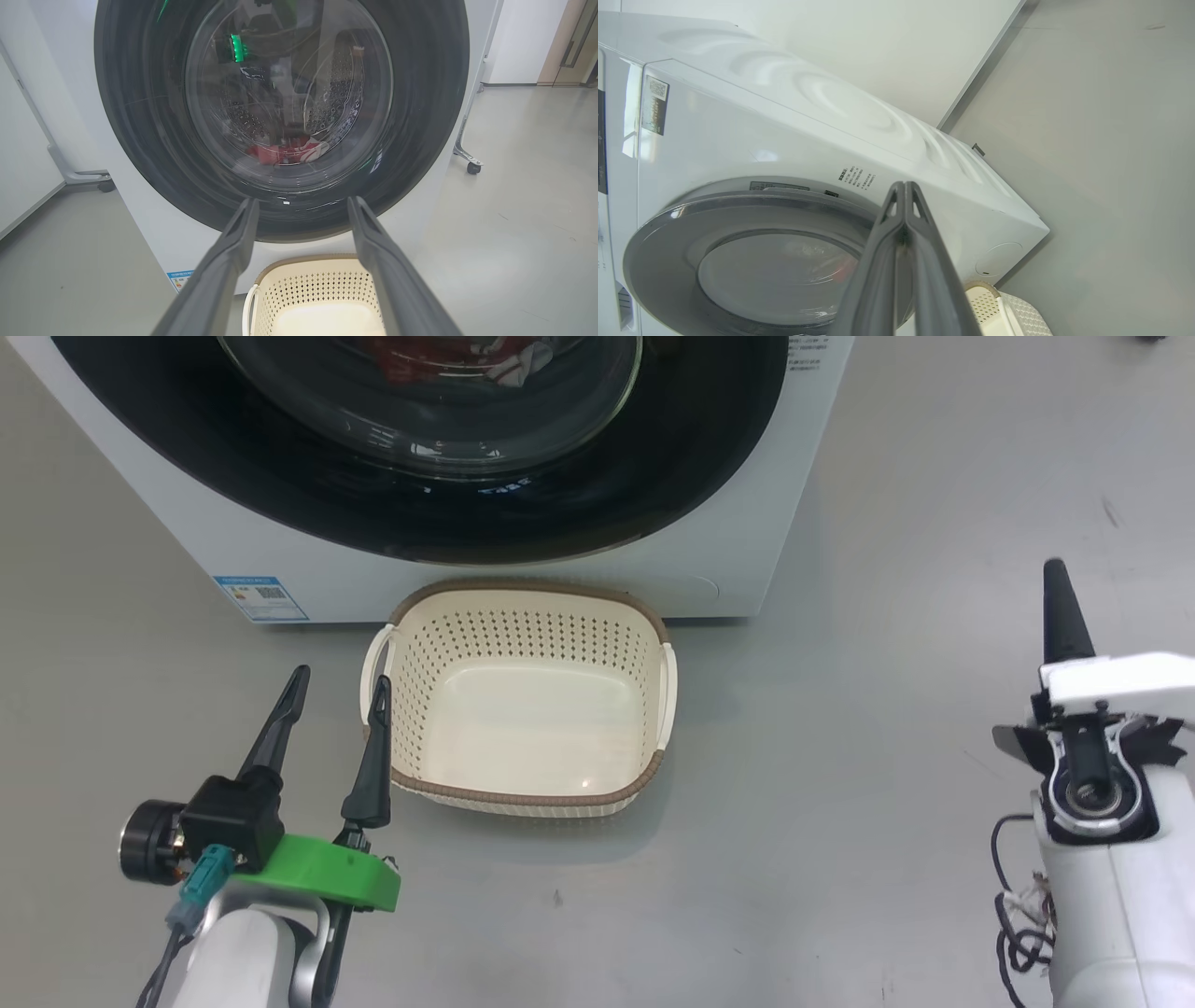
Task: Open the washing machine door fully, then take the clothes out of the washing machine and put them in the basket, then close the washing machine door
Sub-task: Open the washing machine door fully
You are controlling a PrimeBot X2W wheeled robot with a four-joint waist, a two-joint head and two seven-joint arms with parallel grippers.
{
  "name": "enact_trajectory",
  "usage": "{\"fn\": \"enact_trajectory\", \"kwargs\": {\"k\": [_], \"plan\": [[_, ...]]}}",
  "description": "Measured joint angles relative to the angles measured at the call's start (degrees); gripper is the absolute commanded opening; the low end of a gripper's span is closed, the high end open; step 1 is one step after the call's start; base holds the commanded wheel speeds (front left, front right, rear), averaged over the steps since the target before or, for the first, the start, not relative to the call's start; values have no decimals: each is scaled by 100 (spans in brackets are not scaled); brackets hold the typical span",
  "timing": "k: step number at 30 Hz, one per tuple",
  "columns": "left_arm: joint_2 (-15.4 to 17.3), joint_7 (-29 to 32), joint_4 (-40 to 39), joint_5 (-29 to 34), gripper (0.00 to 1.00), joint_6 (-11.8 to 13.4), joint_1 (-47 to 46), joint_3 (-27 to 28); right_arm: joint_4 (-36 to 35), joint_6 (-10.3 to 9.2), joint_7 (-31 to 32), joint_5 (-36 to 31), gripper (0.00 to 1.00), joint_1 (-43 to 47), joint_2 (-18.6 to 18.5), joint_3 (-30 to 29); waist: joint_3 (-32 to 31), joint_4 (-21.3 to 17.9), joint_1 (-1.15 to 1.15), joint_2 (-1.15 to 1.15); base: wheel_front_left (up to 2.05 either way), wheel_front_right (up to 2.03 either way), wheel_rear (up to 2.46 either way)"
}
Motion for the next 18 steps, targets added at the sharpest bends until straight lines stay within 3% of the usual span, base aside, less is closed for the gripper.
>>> {"fn": "enact_trajectory", "kwargs": {"k": [9,18], "plan": [[-22,0,-179,27,100,-36,-295,-100,2,0,1045,1485,0,-1144,-33,-174,504,179,0,0,0,0,0],[-52,-1,-322,29,100,-43,-622,-167,-33,-207,1908,2000,0,-2413,-113,-96,1100,425,0,0,0,0,0]]}}
